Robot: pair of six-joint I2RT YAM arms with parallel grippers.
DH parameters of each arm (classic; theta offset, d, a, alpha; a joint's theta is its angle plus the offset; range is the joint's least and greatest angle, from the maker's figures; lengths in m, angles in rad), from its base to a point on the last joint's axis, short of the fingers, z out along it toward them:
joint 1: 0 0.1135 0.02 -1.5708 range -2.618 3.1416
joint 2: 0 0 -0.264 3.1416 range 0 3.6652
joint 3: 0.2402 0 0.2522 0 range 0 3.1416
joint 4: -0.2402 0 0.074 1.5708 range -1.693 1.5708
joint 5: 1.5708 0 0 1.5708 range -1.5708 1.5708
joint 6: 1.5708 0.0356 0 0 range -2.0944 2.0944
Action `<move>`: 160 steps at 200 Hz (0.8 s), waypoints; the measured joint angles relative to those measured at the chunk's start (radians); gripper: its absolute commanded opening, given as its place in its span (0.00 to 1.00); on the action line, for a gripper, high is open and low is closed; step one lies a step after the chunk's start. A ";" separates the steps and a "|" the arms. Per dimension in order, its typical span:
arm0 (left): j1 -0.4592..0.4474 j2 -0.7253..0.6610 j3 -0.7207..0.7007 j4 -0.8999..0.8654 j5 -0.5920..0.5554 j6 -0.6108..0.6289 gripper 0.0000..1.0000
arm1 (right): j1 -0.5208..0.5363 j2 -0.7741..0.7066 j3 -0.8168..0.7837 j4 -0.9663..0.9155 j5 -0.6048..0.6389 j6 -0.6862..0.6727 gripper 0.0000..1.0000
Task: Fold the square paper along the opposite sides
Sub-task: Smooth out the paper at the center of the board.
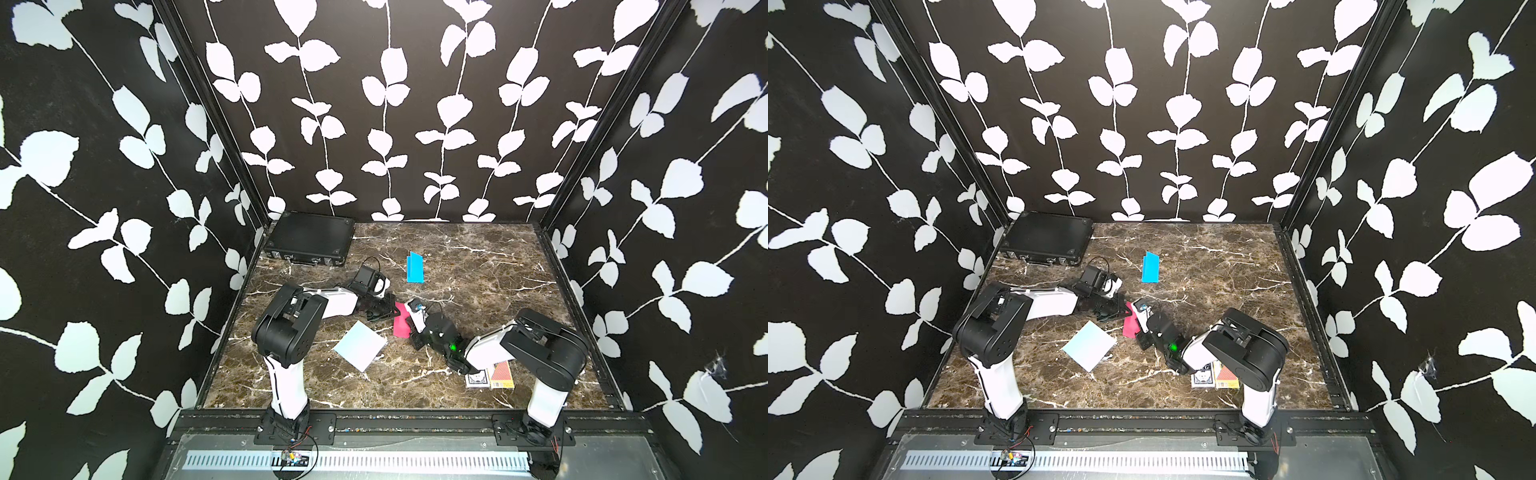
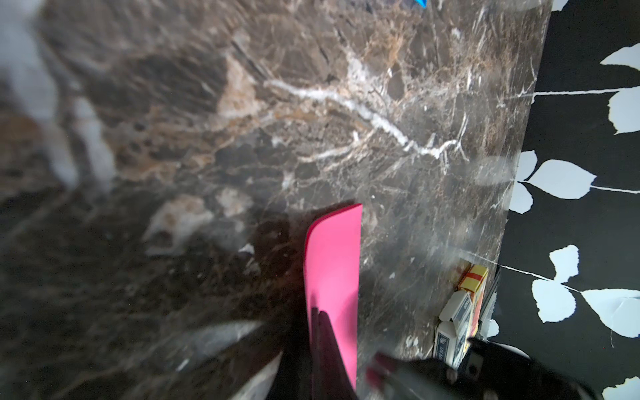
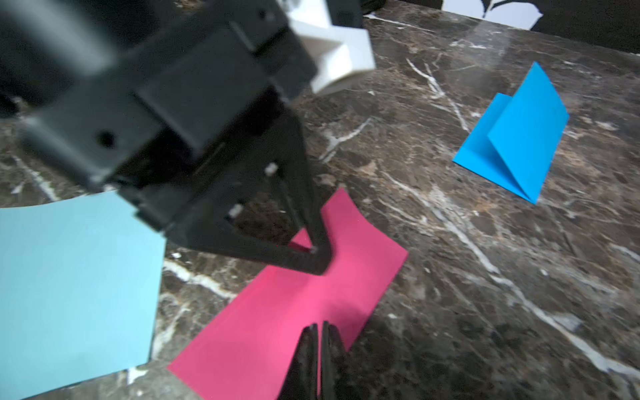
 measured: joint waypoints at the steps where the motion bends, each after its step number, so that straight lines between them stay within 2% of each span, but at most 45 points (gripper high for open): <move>1: 0.000 0.000 0.000 0.000 0.000 0.000 0.00 | 0.000 0.001 0.000 0.001 0.000 0.001 0.09; 29: 0.000 0.000 0.000 0.001 -0.002 0.001 0.00 | 0.010 0.071 -0.008 0.061 -0.006 0.014 0.09; 56: 0.000 0.000 0.000 0.001 -0.003 0.008 0.00 | 0.010 0.076 -0.057 0.137 0.009 0.032 0.09; 111: 0.003 0.000 0.000 0.001 -0.005 0.014 0.00 | 0.010 0.002 -0.151 0.135 0.047 0.035 0.09; 160: 0.019 -0.004 -0.001 0.002 -0.011 0.033 0.00 | 0.010 -0.080 -0.172 0.056 0.010 -0.008 0.11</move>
